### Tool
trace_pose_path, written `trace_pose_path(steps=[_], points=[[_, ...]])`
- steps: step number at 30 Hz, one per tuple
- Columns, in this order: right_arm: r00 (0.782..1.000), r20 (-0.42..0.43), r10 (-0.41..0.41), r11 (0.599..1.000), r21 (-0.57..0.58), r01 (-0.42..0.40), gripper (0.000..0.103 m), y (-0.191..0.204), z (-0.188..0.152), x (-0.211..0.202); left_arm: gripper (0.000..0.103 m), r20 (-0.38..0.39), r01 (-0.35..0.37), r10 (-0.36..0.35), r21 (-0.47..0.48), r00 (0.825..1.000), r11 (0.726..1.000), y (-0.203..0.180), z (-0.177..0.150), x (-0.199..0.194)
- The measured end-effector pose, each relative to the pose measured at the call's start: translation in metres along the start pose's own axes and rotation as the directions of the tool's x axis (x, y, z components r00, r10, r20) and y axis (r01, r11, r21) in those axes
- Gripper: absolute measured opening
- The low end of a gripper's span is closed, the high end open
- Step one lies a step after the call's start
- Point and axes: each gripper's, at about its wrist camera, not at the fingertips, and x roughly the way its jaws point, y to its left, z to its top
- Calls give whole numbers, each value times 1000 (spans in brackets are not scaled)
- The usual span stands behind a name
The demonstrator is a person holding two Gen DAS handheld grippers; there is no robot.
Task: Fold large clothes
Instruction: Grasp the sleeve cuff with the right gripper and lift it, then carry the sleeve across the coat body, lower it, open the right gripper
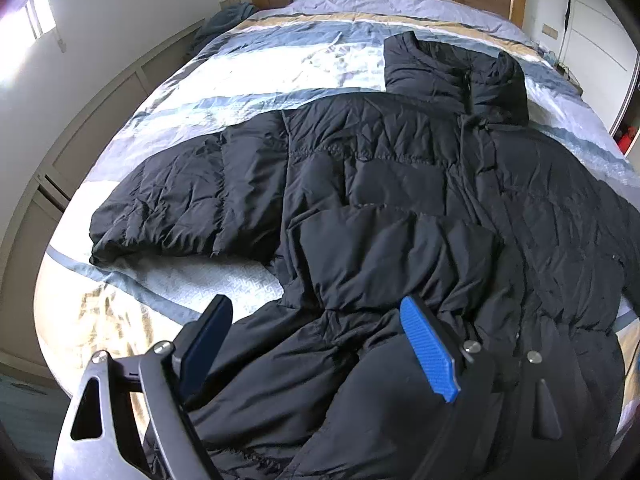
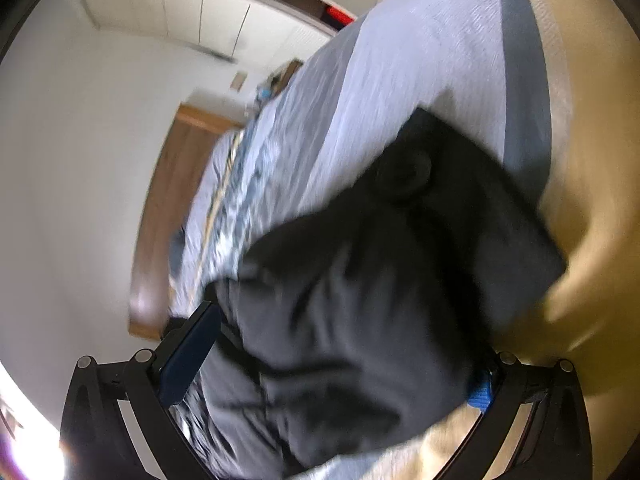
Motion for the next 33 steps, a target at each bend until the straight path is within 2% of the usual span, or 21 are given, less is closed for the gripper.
trace_pose_path(steps=[2, 5, 7, 8, 12, 13, 19, 24, 30, 33], points=[[1000, 15, 18, 1000, 25, -18, 102, -2, 5, 1, 86, 4, -7, 7, 6, 1000, 1000, -2, 0, -2], [1000, 17, 12, 999, 32, -13, 91, -1, 9, 4, 86, 7, -7, 7, 13, 1000, 1000, -5, -1, -4], [1000, 11, 2, 1000, 29, -2, 62, -2, 13, 4, 86, 7, 1, -1, 16, 1000, 1000, -8, -2, -5], [1000, 7, 3, 1000, 31, -3, 58, -4, 15, 3, 86, 7, 6, -6, 18, 1000, 1000, -9, -3, -6], [1000, 12, 22, 1000, -1, -22, 28, 5, 23, -8, 86, 12, 28, -28, 20, 1000, 999, -9, -5, -10], [999, 14, 29, 999, -20, -29, 25, 6, 25, -16, 86, 18, 32, -32, 18, 999, 999, -8, -6, -12], [992, 19, 121, 984, -131, -118, 20, 56, 19, -42, 86, 55, 69, -68, -8, 996, 998, 3, -6, -29], [976, -18, 217, 945, -248, -215, 19, 120, 3, -64, 86, 88, 112, -109, -37, 990, 993, 17, -11, -46], [951, -109, 289, 867, -392, -309, 18, 197, -46, -88, 86, 127, 152, -144, -60, 982, 987, 40, -21, -64], [935, -172, 310, 815, -459, -355, 18, 239, -80, -95, 86, 146, 172, -158, -83, 976, 982, 56, -28, -72]])
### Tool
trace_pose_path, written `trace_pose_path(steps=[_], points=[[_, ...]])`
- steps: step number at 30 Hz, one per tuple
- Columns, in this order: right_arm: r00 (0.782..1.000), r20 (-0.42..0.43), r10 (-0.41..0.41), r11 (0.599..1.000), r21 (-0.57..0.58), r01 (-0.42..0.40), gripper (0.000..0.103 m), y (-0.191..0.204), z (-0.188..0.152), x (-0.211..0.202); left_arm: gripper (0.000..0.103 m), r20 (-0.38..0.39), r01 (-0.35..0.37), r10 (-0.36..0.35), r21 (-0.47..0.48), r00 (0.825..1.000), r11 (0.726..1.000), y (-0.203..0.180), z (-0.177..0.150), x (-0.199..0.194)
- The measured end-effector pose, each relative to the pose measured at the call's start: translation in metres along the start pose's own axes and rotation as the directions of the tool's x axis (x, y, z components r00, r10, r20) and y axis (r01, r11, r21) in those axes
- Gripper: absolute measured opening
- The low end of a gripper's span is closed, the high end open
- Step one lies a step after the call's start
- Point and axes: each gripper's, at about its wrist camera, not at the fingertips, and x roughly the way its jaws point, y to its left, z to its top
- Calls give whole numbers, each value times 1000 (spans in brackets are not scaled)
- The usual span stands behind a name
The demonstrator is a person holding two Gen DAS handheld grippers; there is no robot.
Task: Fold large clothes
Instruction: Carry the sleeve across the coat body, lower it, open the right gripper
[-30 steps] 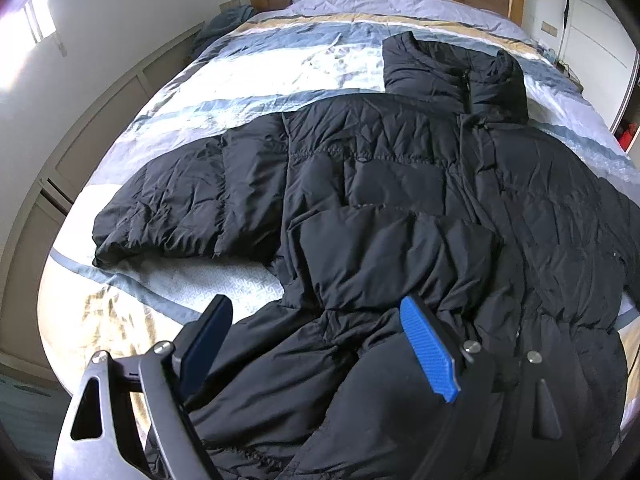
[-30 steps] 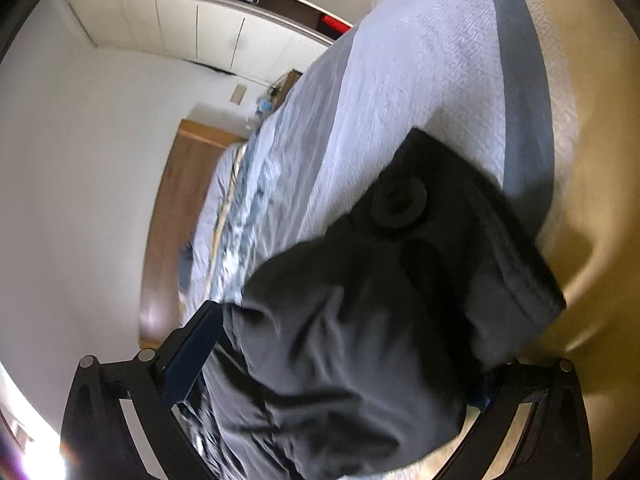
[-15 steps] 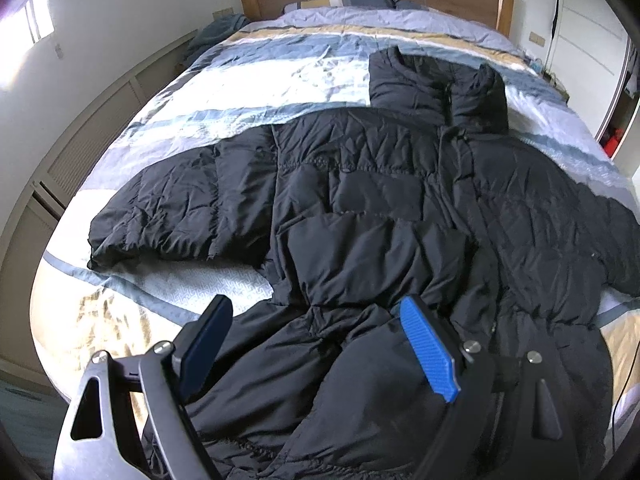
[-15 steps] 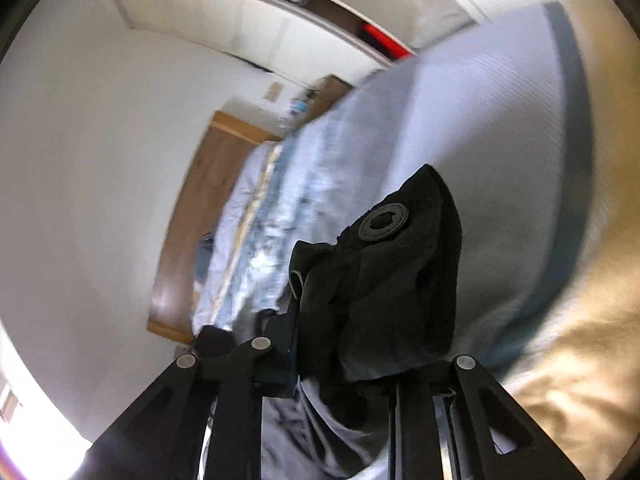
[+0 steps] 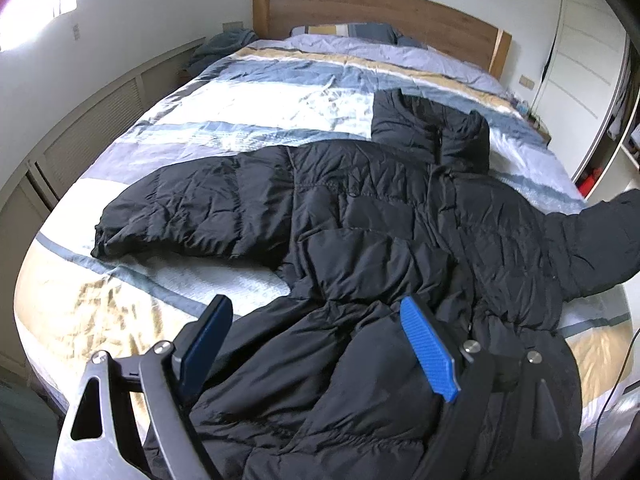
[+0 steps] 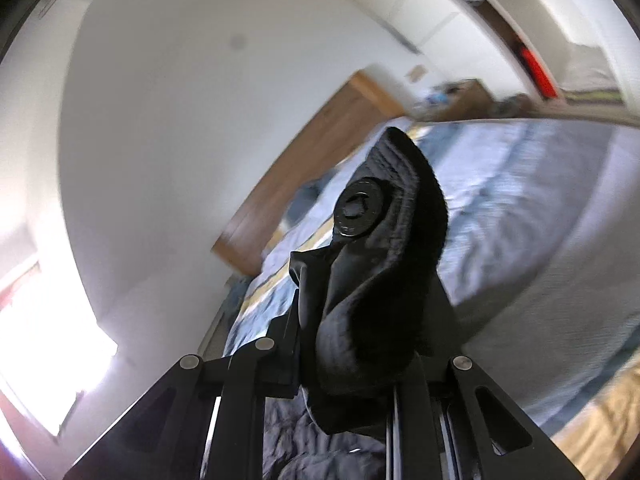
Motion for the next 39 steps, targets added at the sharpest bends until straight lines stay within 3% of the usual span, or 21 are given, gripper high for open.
trace_pose_path(steps=[7, 11, 15, 22, 27, 33, 39], points=[[986, -148, 73, 983, -155, -96, 17, 86, -48, 27, 86, 20, 17, -16, -51, 1000, 999, 37, -17, -16], [966, -253, 55, 961, -250, -121, 17, 124, -95, 43, 86, 32, -27, 28, -44, 999, 999, 48, -25, -20], [944, -329, 13, 941, -314, -123, 17, 140, -136, 61, 86, 35, -19, 21, -59, 999, 998, 57, -30, -23], [887, -454, -81, 919, -378, -110, 18, 151, -203, 82, 86, 37, -6, 10, -95, 999, 995, 73, -37, -26], [833, -527, -167, 898, -430, -92, 21, 144, -246, 98, 86, 41, -25, 29, -103, 999, 994, 82, -41, -30], [751, -617, -237, 883, -459, -99, 26, 136, -297, 114, 86, 48, -40, 46, -121, 998, 992, 90, -42, -36], [712, -653, -259, 863, -487, -133, 29, 143, -328, 126, 86, 51, -61, 67, -107, 996, 992, 88, -44, -45]])
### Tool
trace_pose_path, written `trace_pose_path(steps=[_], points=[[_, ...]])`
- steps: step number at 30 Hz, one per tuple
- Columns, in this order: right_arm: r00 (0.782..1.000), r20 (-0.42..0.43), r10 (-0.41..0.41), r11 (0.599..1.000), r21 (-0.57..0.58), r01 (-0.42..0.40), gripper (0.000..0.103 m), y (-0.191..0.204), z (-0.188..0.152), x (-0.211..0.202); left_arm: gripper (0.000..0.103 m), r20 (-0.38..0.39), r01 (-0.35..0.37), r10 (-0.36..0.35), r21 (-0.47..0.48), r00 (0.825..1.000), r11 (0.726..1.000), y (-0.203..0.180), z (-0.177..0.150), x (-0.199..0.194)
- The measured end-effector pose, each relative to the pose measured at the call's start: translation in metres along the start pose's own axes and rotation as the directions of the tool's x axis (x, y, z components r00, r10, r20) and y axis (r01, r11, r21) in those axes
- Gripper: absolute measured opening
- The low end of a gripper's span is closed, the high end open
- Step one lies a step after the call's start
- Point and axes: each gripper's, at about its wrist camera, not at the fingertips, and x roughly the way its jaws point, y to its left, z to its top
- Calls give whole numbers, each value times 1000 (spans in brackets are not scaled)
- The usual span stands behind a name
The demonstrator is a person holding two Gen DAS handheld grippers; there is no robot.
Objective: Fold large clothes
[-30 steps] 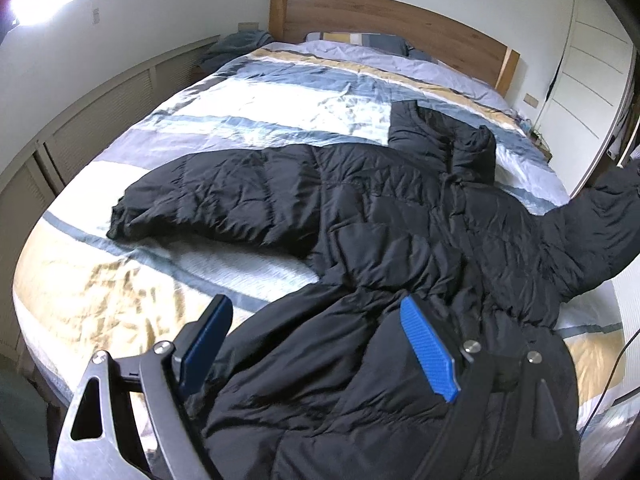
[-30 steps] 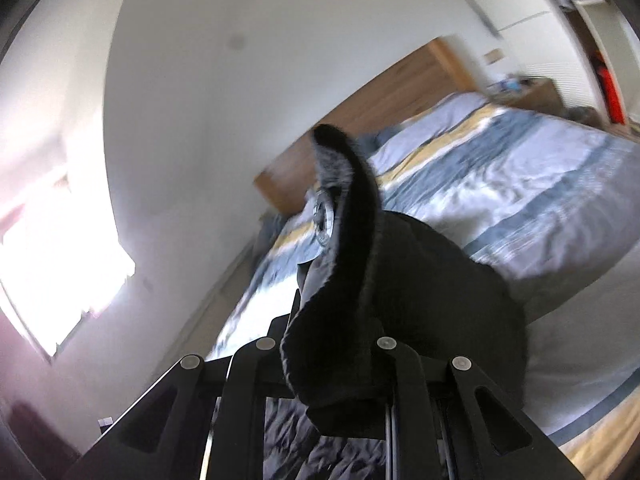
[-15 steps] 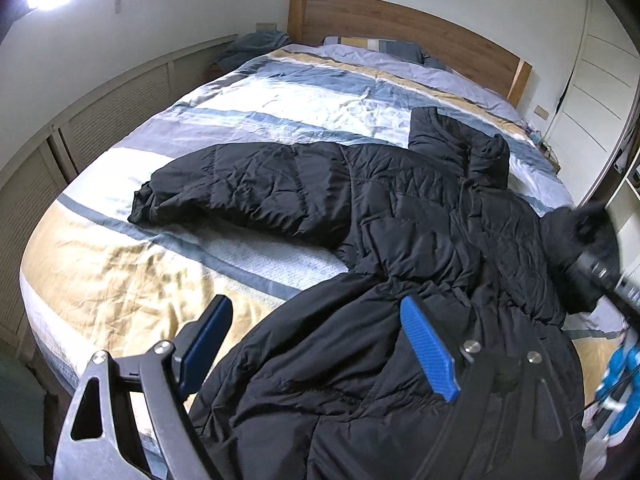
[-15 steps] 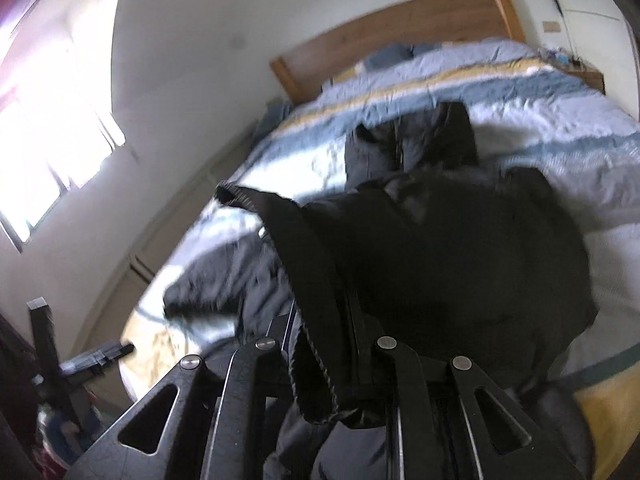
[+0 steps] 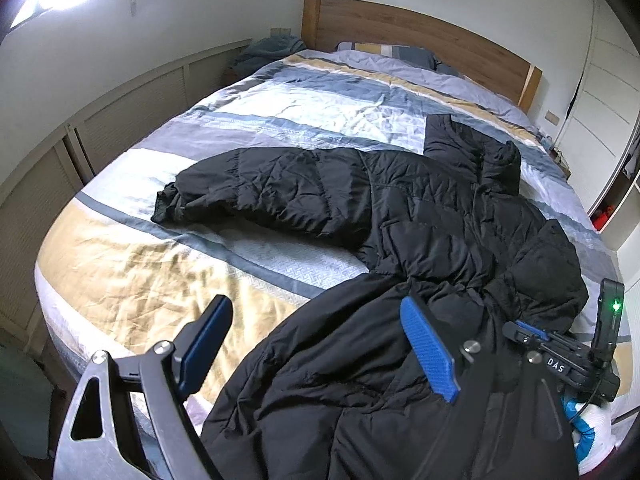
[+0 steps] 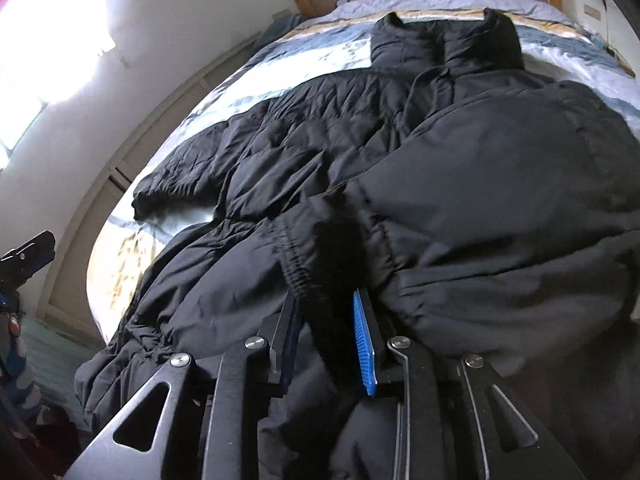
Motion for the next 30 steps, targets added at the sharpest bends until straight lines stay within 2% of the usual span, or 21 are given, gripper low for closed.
trace_pose_path(steps=[2, 4, 8, 11, 14, 16, 19, 21, 26, 30], points=[[999, -16, 31, 999, -22, -31, 32, 6, -3, 1, 86, 0, -6, 6, 5, 1000, 1000, -2, 0, -2], [998, -25, 64, 997, -50, -65, 43, 15, -9, -3, 86, -4, -7, 7, 9, 1000, 1000, -7, 0, -4], [992, -7, 124, 989, -76, -125, 42, 19, -17, -20, 86, -16, 6, -6, 31, 1000, 999, -26, 1, -3], [992, 43, 119, 991, -71, -116, 42, 5, -16, -46, 86, -42, 43, -40, 64, 998, 997, -49, 1, 1], [991, 110, 75, 996, -50, -70, 43, -23, -8, -76, 86, -64, 71, -65, 95, 996, 993, -80, 3, 10], [989, 143, 25, 999, -30, -21, 49, -43, -1, -90, 86, -80, 101, -92, 110, 993, 989, -105, 5, 17], [979, 189, -72, 997, 31, 67, 50, -91, 14, -110, 86, -101, 128, -116, 126, 988, 984, -148, 9, 32], [972, 207, -108, 993, 61, 97, 50, -114, 24, -118, 86, -109, 141, -127, 134, 986, 981, -173, 12, 42], [952, 242, -187, 981, 103, 166, 51, -168, 60, -121, 86, -118, 203, -185, 163, 976, 966, -247, 23, 75], [948, 240, -209, 976, 115, 186, 51, -201, 85, -102, 86, -102, 201, -185, 189, 977, 961, -290, 31, 102]])
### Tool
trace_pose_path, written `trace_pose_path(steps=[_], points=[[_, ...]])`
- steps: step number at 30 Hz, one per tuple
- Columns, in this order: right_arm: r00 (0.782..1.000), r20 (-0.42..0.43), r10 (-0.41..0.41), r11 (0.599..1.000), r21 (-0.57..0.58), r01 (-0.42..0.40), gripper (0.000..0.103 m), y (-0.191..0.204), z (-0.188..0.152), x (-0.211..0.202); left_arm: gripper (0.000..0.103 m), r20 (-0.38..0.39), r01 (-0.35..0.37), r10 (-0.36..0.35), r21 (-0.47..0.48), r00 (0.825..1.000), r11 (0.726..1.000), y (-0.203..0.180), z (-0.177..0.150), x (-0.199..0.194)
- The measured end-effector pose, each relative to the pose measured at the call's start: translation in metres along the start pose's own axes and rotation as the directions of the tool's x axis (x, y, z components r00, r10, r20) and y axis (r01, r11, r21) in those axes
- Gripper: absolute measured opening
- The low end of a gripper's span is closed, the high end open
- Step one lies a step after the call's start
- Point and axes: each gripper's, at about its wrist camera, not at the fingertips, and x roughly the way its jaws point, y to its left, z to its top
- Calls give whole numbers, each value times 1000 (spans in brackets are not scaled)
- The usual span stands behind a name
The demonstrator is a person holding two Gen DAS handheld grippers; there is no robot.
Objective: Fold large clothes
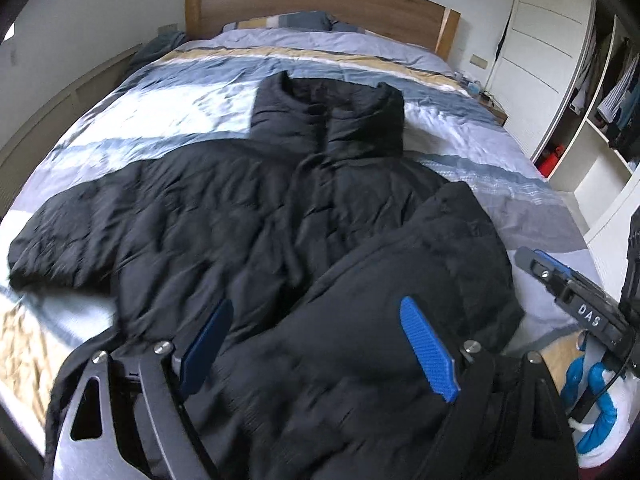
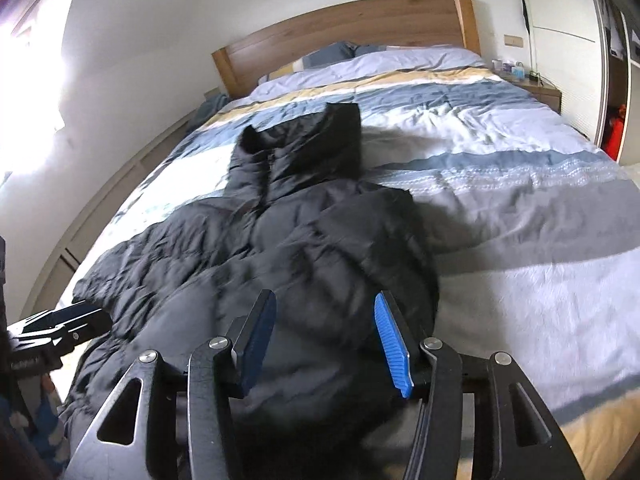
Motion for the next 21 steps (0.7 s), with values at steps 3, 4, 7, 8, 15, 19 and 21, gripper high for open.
trace_pose_path(steps=[3, 4, 7, 8, 15, 19, 21], points=[[1000, -18, -13, 1000, -6, 13, 51, -11, 4, 27, 86, -9, -21, 22, 12, 1000, 1000, -14, 7, 31], [1000, -24, -13, 1000, -7, 13, 51, -13, 3, 32, 86, -18, -37, 37, 18, 999, 999, -17, 7, 44], [999, -52, -13, 1000, -8, 13, 52, -21, -3, 57, 86, -67, -54, 55, 10, 996, 998, -16, -3, 75], [998, -63, -3, 1000, 0, 3, 53, -25, -7, 67, 86, -81, -62, 63, 9, 995, 998, -14, -8, 84], [995, -97, 25, 999, 36, -22, 56, -32, -28, 95, 86, -106, -51, 51, 1, 993, 999, -3, -24, 107], [994, -106, 5, 1000, 20, -2, 56, -29, -24, 90, 86, -85, -50, 51, 11, 995, 999, -5, -18, 93], [996, -89, -8, 1000, 6, 9, 56, -23, -21, 78, 86, -52, -52, 53, 17, 997, 999, -3, -17, 77]])
